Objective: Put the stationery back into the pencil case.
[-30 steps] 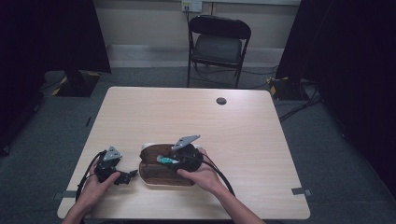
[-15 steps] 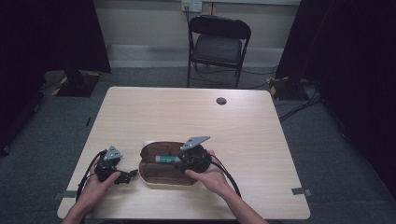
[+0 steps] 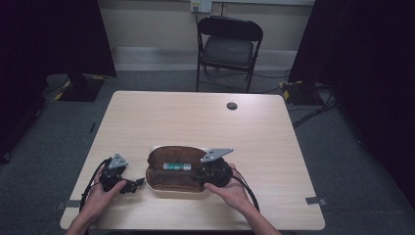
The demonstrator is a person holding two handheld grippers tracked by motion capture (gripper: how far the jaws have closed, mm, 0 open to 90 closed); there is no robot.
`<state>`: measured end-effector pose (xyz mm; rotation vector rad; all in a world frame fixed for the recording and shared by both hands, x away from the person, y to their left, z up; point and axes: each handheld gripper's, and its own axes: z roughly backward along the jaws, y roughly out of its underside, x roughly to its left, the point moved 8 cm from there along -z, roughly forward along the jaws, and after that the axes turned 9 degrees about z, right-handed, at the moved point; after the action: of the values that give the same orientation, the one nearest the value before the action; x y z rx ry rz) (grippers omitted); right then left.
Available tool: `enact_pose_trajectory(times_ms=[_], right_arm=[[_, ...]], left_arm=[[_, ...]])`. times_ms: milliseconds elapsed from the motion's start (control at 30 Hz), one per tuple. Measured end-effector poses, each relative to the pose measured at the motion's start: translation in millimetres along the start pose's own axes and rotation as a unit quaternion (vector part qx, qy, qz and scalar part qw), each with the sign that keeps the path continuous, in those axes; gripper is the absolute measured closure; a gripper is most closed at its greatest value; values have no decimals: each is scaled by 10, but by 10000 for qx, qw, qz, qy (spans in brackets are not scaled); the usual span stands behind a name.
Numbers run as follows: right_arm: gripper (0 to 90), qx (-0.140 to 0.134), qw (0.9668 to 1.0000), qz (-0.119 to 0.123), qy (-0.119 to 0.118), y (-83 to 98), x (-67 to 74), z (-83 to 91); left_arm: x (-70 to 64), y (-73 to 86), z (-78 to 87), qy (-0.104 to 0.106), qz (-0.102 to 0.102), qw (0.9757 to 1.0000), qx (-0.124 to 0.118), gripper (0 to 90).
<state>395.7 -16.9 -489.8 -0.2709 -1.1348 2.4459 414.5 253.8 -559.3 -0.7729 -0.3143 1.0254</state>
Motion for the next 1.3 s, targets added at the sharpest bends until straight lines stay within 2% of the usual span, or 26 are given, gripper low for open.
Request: enact_pose_trajectory(times_ms=[333,567,900,1133,1300], right_arm=[[582,-162,9994,-229,216,197,-80,311],[559,-109,9990,-278,321,308,-133,471],[510,-143,9962,-478,718,523,-335,742],[428,-107,9912,-671,1132,720,-556,926],[353,-113,9836,-898,1560,884,-770,1111]], left_arm=[[-1,0,-2,10,6,10000,3,1],[-1,0,-1,10,6,10000,3,1],[0,1,2,-2,3,10000,10,2],[-1,1,1,-3,6,10000,3,2],[-2,2,2,-9,14,10000,4,3]])
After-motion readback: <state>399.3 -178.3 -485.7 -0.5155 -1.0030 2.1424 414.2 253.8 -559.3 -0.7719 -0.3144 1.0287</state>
